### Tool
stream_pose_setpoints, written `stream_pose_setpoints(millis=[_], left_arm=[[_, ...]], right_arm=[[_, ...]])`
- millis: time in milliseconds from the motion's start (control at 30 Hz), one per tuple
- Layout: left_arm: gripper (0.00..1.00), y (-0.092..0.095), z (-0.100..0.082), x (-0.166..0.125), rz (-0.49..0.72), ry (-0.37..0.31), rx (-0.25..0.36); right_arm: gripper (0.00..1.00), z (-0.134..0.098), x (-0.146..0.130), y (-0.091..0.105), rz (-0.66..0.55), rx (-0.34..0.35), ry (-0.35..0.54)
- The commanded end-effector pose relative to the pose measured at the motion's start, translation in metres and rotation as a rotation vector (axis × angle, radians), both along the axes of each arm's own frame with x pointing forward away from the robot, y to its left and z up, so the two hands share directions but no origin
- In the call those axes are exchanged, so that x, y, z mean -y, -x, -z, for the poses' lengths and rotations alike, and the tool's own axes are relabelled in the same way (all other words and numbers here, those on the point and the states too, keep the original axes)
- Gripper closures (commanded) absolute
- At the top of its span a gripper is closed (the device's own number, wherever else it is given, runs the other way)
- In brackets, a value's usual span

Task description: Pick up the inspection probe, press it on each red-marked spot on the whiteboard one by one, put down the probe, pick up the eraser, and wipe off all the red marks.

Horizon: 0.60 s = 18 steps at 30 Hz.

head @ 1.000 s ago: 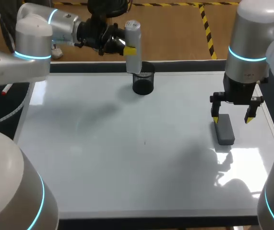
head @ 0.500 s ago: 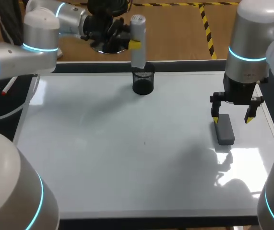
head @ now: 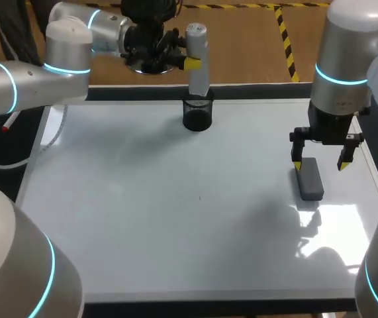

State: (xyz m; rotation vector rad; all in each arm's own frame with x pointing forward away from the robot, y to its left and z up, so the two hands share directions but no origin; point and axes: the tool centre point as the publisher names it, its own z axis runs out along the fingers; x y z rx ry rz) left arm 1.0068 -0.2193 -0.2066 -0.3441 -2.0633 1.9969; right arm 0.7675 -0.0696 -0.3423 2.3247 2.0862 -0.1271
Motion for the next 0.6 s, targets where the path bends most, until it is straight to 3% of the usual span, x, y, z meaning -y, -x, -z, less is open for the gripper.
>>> stream_pose_setpoints(millis=[33, 600], left_arm=[[1.00, -0.008, 0.005, 0.002, 0.045, 0.010, -0.003], [1.00, -0.018, 0.017, -0.002, 0.021, 0.025, -0.014]], right_arm=[[0.00, -0.001, 0.001, 0.001, -0.001, 0.002, -0.002], [0.00, -0.001, 0.001, 0.001, -0.001, 0.002, -0.002]])
